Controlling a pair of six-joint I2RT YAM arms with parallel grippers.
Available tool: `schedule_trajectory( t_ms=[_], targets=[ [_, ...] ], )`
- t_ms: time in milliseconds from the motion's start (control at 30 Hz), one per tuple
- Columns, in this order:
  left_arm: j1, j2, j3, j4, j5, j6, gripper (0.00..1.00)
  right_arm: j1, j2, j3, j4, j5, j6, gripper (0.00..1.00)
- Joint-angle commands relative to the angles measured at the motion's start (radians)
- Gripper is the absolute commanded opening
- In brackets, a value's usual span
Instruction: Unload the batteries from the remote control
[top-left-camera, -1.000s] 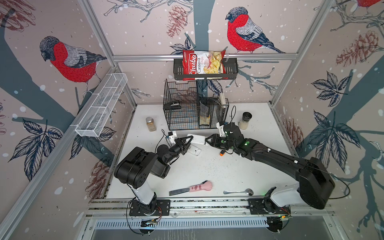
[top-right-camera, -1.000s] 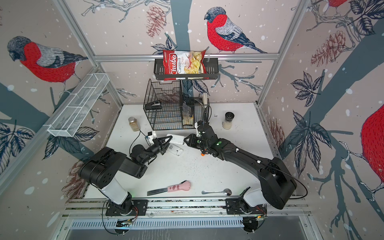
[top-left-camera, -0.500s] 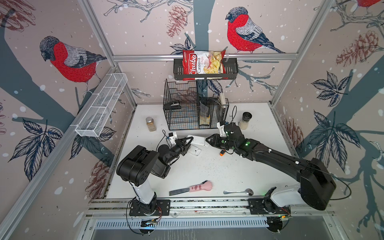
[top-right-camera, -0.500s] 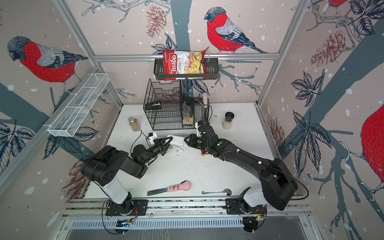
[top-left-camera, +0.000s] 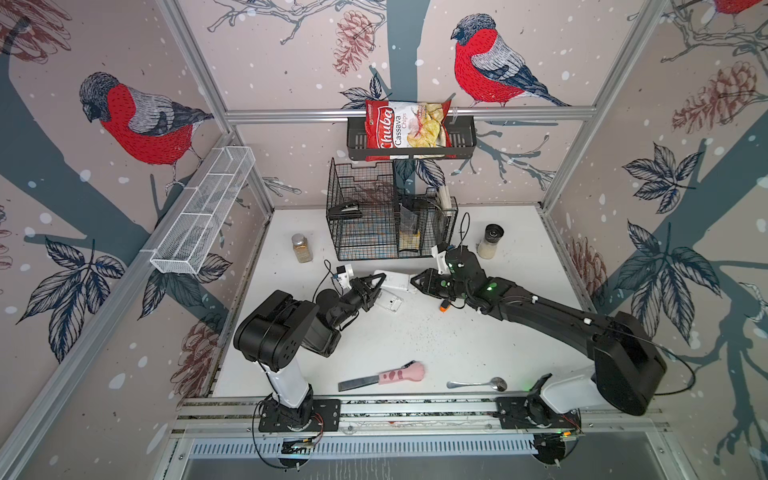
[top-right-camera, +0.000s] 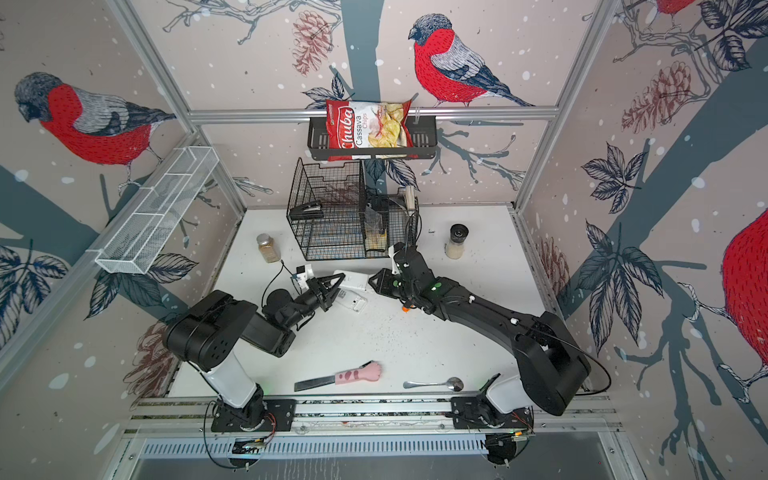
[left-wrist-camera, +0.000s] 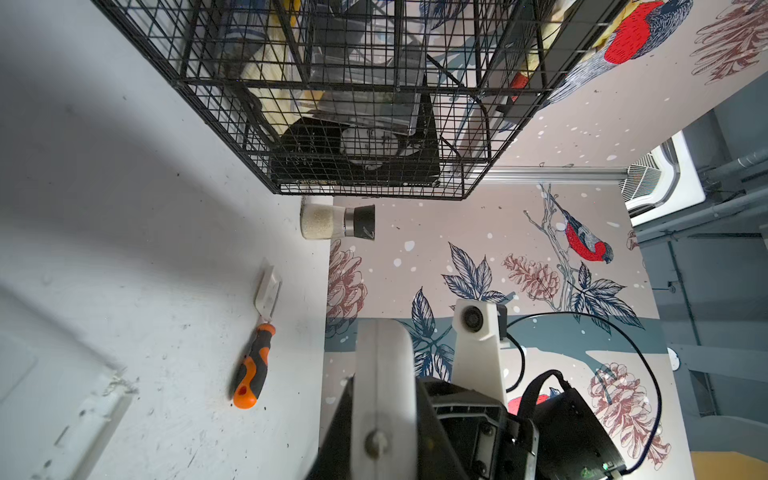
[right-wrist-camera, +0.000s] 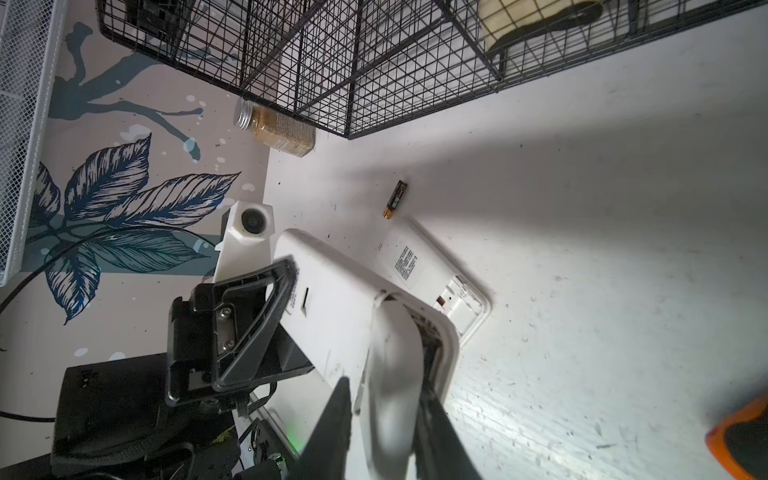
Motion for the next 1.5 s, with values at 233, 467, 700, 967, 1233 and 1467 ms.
schedule_trajectory(
  t_ms=[233,467,700,967,1233,1467],
  targets=[
    [0.000,-0.004,0.005,0.221,0.018,0.004,0.00,0.000,0.000,-0.001,0.037,-0.016,0.012,0.17],
    [0.000,-0.008,0.006,0.220,0.019,0.002,0.00,-0.001,-0.002,-0.006,0.044,-0.018,0.012,0.13],
    [0.000,-0.009,0.005,0.221,0.018,0.003,0.00,-0.004,-0.004,-0.012,0.053,-0.022,0.010,0.09],
    [0.000,-0.005,0.008,0.220,0.015,0.004,0.00,-0.006,-0.024,-0.019,0.072,-0.031,0.004,0.06],
    [0.000,-0.003,0.007,0.220,0.016,0.006,0.00,-0.007,-0.044,-0.031,0.106,-0.057,0.004,0.05],
    [0.002,0.000,-0.020,0.182,0.002,0.038,0.00,-0.039,-0.097,-0.022,0.023,0.005,-0.059,0.05]
  ],
)
